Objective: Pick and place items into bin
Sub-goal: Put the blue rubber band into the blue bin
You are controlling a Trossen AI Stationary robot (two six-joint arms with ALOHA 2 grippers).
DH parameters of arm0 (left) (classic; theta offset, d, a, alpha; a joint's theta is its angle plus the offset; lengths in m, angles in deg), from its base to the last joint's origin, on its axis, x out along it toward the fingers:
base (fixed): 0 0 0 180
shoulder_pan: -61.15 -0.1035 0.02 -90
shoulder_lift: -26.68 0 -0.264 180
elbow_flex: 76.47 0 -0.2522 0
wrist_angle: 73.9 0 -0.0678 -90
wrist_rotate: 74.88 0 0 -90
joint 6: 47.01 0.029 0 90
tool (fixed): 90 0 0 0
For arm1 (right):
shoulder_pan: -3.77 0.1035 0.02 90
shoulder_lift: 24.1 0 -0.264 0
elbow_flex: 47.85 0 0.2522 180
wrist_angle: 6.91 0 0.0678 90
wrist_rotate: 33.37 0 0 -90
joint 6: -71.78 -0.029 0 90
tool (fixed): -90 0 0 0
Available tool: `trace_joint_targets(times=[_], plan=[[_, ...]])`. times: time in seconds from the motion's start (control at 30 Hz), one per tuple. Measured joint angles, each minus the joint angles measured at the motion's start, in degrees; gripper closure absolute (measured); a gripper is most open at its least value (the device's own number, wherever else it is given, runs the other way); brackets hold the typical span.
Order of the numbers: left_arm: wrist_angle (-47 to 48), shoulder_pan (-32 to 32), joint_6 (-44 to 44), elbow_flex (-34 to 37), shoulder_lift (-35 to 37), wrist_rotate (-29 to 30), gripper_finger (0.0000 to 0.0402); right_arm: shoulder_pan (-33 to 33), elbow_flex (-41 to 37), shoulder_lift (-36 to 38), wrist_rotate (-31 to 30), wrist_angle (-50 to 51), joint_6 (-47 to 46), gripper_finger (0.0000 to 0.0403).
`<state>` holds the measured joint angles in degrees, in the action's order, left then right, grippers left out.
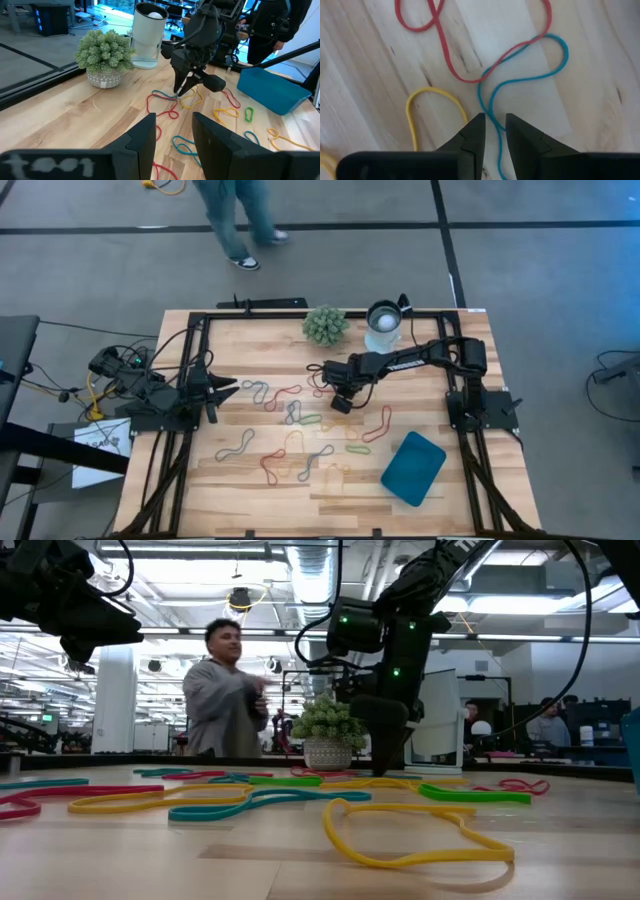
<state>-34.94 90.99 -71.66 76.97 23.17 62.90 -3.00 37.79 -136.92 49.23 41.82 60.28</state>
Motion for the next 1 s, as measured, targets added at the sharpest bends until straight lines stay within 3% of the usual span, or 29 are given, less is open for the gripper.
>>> trace_joint_targets(times=[0.47, 0.63, 1.0], plan=[[0.00, 0.00, 0.00, 0.00, 0.00, 0.00, 0.0285, -0.36, -2.31, 0.24, 0.21, -3.47, -0.05, 0.0396], [0.00, 0.02, 0.00, 0.00, 0.00, 0.00, 0.0285, -0.34, -2.41, 0.35, 0.13, -4.27, -0.64, 0.0400], [0.01, 0.00, 0.00, 0.00, 0.00, 0.00, 0.0285, 2.33, 5.44, 1.07, -4.73, 6.62, -2.06, 0.0402]])
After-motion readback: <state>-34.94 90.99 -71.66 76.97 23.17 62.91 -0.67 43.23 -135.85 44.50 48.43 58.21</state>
